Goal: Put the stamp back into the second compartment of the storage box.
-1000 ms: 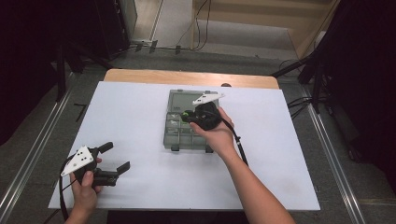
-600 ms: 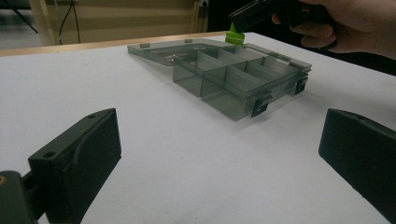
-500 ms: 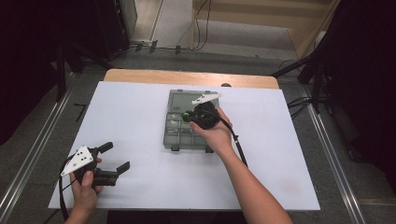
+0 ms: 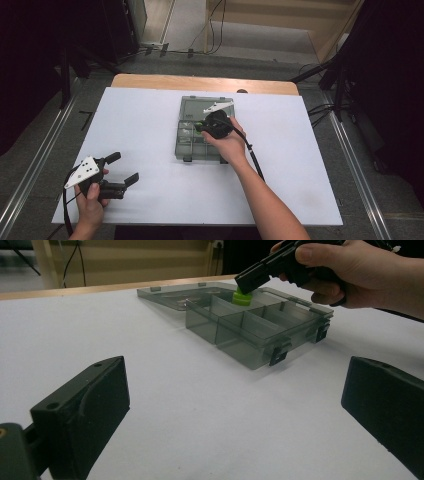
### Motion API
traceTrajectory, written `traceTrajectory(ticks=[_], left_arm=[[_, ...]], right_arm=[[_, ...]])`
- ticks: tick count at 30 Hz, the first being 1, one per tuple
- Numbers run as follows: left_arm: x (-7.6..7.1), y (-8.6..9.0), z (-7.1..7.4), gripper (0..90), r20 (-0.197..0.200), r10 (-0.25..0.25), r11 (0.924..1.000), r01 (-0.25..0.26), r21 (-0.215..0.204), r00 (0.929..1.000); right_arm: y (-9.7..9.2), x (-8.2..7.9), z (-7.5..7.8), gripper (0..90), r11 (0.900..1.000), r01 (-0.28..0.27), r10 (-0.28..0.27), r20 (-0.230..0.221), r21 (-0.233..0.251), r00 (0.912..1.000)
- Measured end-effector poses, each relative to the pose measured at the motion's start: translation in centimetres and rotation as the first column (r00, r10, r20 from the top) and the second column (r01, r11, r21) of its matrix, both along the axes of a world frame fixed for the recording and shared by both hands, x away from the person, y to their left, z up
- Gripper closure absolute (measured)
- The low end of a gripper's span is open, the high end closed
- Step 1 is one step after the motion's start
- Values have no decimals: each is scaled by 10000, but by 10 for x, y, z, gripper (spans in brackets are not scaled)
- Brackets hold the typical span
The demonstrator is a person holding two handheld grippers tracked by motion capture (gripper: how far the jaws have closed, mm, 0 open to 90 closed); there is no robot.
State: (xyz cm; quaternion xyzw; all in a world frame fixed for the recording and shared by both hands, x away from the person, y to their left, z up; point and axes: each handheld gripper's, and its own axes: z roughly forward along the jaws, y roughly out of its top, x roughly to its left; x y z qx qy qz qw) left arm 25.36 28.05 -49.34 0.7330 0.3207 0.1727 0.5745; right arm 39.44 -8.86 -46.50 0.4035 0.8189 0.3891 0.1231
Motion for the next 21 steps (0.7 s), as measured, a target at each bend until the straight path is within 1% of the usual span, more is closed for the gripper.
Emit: traceTrajectory(ticks=[2, 3, 4, 7, 9, 11, 12, 14, 16, 19, 21], left_arm=[[0, 0, 0, 0, -1, -1, 10000, 1, -2, 10000], [0, 0, 0, 0, 9, -10, 10000, 10, 21, 10000], [0, 0, 0, 0, 17, -11, 10000, 11, 24, 10000], [0, 0, 0, 0, 17, -14, 10000, 14, 26, 10000], [0, 0, 0, 0, 10, -16, 10000, 16, 25, 10000], [0, 0, 0, 0, -1, -4, 10000, 4, -38, 10000], [0, 0, 0, 0, 7, -26, 10000, 26, 0, 10000], [0, 0, 0, 0, 4, -30, 10000, 30, 9, 10000], [0, 0, 0, 0, -4, -13, 10000, 13, -47, 10000], [0, 0, 0, 0, -3, -13, 10000, 13, -55, 10000], [0, 0, 0, 0, -1, -13, 10000, 13, -50, 10000]], right_arm=[[0, 1, -2, 705, 10000, -15, 14, -49, -55, 10000], [1, 1, -3, 705, 9999, 43, -43, -57, -118, 10000], [1, 1, -4, 705, 9998, 168, -170, -168, -128, 9997], [2, 3, -7, 705, 9996, 174, -175, -69, -215, 9998], [2, 4, -8, 705, 9995, 262, -266, -180, -198, 9995], [2, 4, -9, 704, 9997, 190, -195, -262, -168, 9995], [2, 5, -10, 704, 9997, 174, -178, -257, -166, 9995], [2, 6, -12, 698, 9997, 220, -224, -518, -83, 9984], [1, 7, -12, 694, 9998, 216, -216, -551, -15, 9982], [-1, 7, -11, 645, 9994, 115, -90, -730, 335, 9973], [-3, 7, -11, 590, 9989, -17, 52, -749, 468, 9972]])
